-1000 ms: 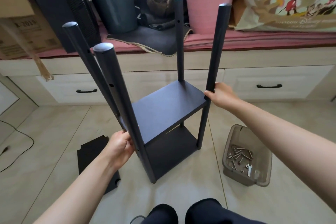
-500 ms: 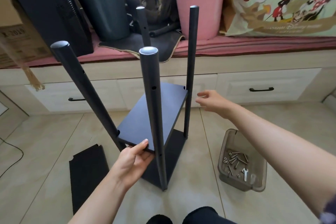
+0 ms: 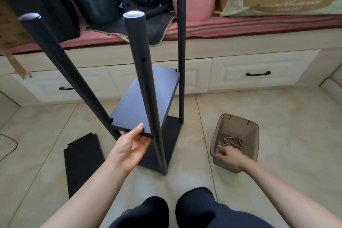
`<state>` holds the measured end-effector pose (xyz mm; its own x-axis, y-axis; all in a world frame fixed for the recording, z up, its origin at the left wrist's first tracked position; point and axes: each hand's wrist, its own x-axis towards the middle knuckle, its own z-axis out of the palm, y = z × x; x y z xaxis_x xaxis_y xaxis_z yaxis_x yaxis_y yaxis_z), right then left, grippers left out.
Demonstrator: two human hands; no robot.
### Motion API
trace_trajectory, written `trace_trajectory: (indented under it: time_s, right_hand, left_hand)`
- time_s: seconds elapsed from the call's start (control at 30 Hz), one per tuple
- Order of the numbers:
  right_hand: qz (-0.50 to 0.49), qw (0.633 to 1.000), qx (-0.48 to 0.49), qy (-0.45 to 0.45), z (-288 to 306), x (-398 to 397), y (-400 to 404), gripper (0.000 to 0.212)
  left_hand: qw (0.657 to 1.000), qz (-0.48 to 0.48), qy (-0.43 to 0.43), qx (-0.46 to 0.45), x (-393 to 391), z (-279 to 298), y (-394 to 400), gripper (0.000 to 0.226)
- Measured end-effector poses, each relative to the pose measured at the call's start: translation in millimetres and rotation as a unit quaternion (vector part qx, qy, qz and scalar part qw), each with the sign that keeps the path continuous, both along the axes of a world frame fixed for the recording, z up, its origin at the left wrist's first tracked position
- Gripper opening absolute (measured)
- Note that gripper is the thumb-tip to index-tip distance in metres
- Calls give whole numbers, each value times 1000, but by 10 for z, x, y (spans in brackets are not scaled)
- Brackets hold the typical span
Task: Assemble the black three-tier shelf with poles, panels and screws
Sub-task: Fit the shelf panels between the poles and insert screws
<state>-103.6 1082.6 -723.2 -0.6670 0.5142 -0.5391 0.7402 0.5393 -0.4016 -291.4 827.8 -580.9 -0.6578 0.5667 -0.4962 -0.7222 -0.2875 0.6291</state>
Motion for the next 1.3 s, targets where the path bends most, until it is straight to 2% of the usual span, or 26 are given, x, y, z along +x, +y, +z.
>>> trace_trajectory:
  time_s: [0.17, 0.27, 0.37, 0.47, 0.53, 0.63, 0.73, 0.87, 0.97, 1.13, 1.3]
  right_hand:
    - [48, 998, 44, -16, -187, -16, -128, 14]
    - [56, 997, 46, 10, -293, 3, -188, 14]
    - [115, 992, 48, -10, -285, 29, -256, 9]
    - [176, 983, 27, -39, -240, 49, -321, 22]
    - [209, 977, 11, -42, -210, 63, -389, 14]
    - [253, 967, -1, -43, -168, 11, -515, 27]
    - [270, 961, -25, -47, -166, -112, -635, 11]
    - [283, 956, -55, -50, -156, -273, -711, 27]
    - [238, 970, -40, -41, -146, -376, -619, 35]
    - [174, 983, 16, -59, -287, -531, -379, 11]
    - [187, 979, 26, -80, -659, -612, -418, 25]
  left_hand:
    - [1000, 4, -8, 11, 50, 6, 7, 58]
    - [1000, 4, -5, 13, 66, -1, 8, 56]
    - [1000, 4, -1, 10, 82, -2, 18, 52]
    - [1000, 4, -10, 8, 106, -9, 20, 47]
    - [1000, 7, -12, 11, 120, -10, 17, 46]
    - [1000, 11, -7, 11, 143, -3, 21, 43]
    - [1000, 13, -8, 11, 157, -9, 24, 43]
    - [1000, 10, -13, 10, 157, 2, 13, 46]
    - [1000, 5, -15, 6, 140, -5, 12, 48]
    - [1000, -5, -10, 1, 114, -56, 1, 49]
    - [999, -31, -18, 3, 69, -106, 2, 31]
